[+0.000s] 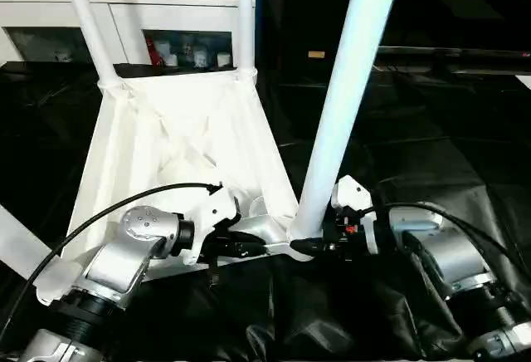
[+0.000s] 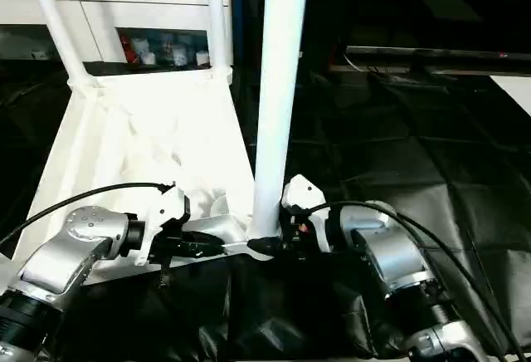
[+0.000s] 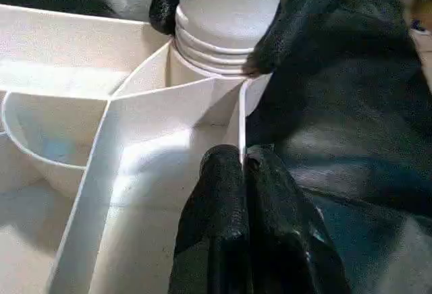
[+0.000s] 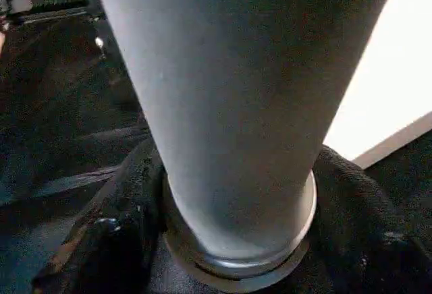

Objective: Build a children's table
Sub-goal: Rotate leg to tighten

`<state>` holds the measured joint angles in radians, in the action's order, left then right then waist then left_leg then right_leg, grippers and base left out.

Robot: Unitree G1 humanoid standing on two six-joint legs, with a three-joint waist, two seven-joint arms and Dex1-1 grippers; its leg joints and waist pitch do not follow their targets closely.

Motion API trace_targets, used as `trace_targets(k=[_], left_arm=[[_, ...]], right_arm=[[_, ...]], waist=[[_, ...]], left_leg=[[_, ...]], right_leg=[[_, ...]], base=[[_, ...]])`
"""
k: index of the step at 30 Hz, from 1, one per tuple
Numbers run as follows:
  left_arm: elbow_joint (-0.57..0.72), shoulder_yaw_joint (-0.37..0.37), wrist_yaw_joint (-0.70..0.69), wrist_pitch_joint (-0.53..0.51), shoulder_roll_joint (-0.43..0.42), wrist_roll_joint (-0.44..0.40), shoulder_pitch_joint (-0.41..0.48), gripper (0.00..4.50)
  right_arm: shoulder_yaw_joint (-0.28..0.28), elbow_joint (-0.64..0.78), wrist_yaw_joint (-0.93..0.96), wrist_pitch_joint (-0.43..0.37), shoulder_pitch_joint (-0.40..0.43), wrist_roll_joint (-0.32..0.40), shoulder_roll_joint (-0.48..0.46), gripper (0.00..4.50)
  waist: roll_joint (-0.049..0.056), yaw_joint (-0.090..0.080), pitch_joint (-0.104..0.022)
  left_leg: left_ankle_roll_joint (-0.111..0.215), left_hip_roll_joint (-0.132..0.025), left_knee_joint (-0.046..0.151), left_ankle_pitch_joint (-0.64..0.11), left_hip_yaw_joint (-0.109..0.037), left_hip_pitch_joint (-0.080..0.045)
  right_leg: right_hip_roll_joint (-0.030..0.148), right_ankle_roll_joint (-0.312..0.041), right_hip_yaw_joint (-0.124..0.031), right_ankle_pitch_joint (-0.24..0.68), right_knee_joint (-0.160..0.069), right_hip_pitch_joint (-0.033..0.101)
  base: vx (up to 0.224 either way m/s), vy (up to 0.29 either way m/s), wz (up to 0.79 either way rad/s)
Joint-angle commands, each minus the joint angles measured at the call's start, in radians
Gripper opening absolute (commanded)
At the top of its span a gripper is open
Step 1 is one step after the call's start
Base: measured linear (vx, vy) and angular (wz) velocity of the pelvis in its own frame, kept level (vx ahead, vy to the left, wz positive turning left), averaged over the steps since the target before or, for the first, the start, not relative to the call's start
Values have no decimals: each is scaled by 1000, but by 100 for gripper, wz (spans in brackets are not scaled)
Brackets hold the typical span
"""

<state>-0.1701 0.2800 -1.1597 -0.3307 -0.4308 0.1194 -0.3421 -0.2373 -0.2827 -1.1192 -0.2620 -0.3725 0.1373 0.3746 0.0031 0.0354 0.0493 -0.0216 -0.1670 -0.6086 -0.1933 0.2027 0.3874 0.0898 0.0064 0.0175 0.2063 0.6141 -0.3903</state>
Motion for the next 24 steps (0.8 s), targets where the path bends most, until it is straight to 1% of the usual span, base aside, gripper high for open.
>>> trace_targets(k=[1,3,4,5,6,7,8,9,10,11,12,13,14,15,16,17,19,20,21,23,24], left_arm=[[32,1,45,32,48,9,-26,0],[17,-2,128,19,87,-20,-36,0],[10,-4,158,14,104,-29,-40,0],[6,-6,180,10,116,-35,-44,0],[-2,-6,212,5,138,-43,-50,0],[-10,-4,254,-6,167,-54,-58,0],[-16,-1,284,-17,188,-64,-63,0],[-24,3,316,-23,206,-75,-70,0],[-35,7,350,-30,229,-85,-79,0],[-47,6,389,-40,254,-93,-89,0],[-66,0,447,-51,296,-105,-105,0],[-74,-4,475,-55,318,-113,-113,0],[-77,-5,485,-56,327,-117,-116,0],[-79,-2,485,-52,334,-118,-119,0],[-79,-1,485,-52,334,-118,-119,0],[-77,4,473,-49,335,-118,-120,0],[-66,9,450,-45,324,-115,-114,0],[-55,10,428,-40,309,-112,-106,0],[-51,11,420,-38,303,-111,-102,0],[-38,9,393,-36,286,-102,-92,0],[-34,9,385,-34,282,-98,-89,0]], right_arm=[[-35,9,50,-14,14,-8,-42,273],[-17,-11,152,-16,19,-29,-90,272],[-10,-19,190,-23,19,-34,-109,272],[-5,-24,217,-29,19,-38,-123,272],[0,-33,256,-39,18,-43,-146,272],[7,-46,312,-46,14,-51,-180,272],[13,-58,355,-51,9,-58,-206,272],[20,-70,398,-57,1,-64,-233,272],[27,-86,447,-63,-11,-71,-264,272],[36,-104,496,-69,-27,-77,-294,272],[48,-130,563,-76,-50,-84,-341,272],[48,-137,585,-73,-61,-89,-365,272],[45,-138,589,-69,-65,-92,-374,272],[40,-135,593,-61,-69,-94,-386,272],[39,-134,591,-60,-69,-93,-387,272],[33,-122,572,-52,-71,-82,-398,306],[42,-107,550,-61,-68,-63,-401,341],[46,-94,531,-69,-63,-55,-390,351],[47,-89,523,-72,-60,-52,-386,351],[45,-79,498,-71,-54,-56,-359,377],[43,-75,488,-71,-52,-55,-350,377]], waist=[[-1,-5,-60],[0,-9,-56],[-1,-11,-55],[-3,-15,-54],[-3,-15,-54],[-2,-18,-56],[4,-21,-55],[0,-27,-55],[2,-30,-56],[1,-41,-54],[2,-41,-55],[6,-44,-58],[3,-45,-60],[5,-45,-60],[4,-45,-60],[4,-45,-62],[4,-42,-64],[4,-42,-64],[4,-42,-64],[5,-42,-63],[4,-42,-63]], left_leg=[[45,-61,80,-176,-26,-29],[18,-62,85,-228,-28,-30],[11,-62,86,-237,-28,-31],[-13,-59,89,-267,-31,-30],[-13,-59,89,-267,-31,-30],[-21,-60,90,-270,-33,-29],[-28,-60,90,-276,-32,-31],[-33,-58,91,-284,-34,-28],[-34,-57,92,-284,-35,-28],[-37,-56,92,-289,-35,-24],[-40,-56,93,-300,-37,-26],[-45,-55,90,-300,-35,-30],[-33,-55,89,-279,-36,-25],[-27,-55,88,-274,-35,-25],[-20,-55,87,-265,-34,-24],[-6,-54,85,-244,-33,-22],[21,-54,82,-198,-31,-20],[31,-54,81,-184,-31,-19],[31,-54,81,-184,-31,-19],[38,-56,82,-190,-31,-19],[38,-56,82,-194,-31,-19]], right_leg=[[46,-273,-26,77,-62,31],[47,-255,-28,156,-70,28],[47,-251,-29,172,-72,27],[47,-231,-29,231,-76,26],[47,-231,-29,231,-76,26],[48,-219,-29,242,-76,27],[47,-215,-31,244,-79,21],[46,-211,-29,249,-79,22],[46,-210,-29,246,-79,23],[45,-210,-29,248,-79,21],[46,-207,-28,265,-82,22],[44,-206,-29,255,-82,18],[45,-209,-29,218,-82,24],[45,-210,-30,204,-82,23],[44,-211,-30,189,-81,24],[44,-218,-29,153,-78,27],[45,-233,-28,95,-73,32],[45,-238,-28,81,-72,33],[45,-238,-28,81,-72,33],[45,-242,-27,93,-72,33],[44,-242,-27,98,-72,33]], base=[[0,0,0],[0,0,0],[0,0,0],[0,0,0],[0,0,0],[0,0,0],[0,0,0],[0,0,0],[0,0,0],[0,0,0],[0,0,0],[0,0,0],[0,0,0],[0,0,0],[0,0,0],[0,0,0],[0,0,0],[0,0,0],[0,0,0],[0,0,0],[0,0,0]])
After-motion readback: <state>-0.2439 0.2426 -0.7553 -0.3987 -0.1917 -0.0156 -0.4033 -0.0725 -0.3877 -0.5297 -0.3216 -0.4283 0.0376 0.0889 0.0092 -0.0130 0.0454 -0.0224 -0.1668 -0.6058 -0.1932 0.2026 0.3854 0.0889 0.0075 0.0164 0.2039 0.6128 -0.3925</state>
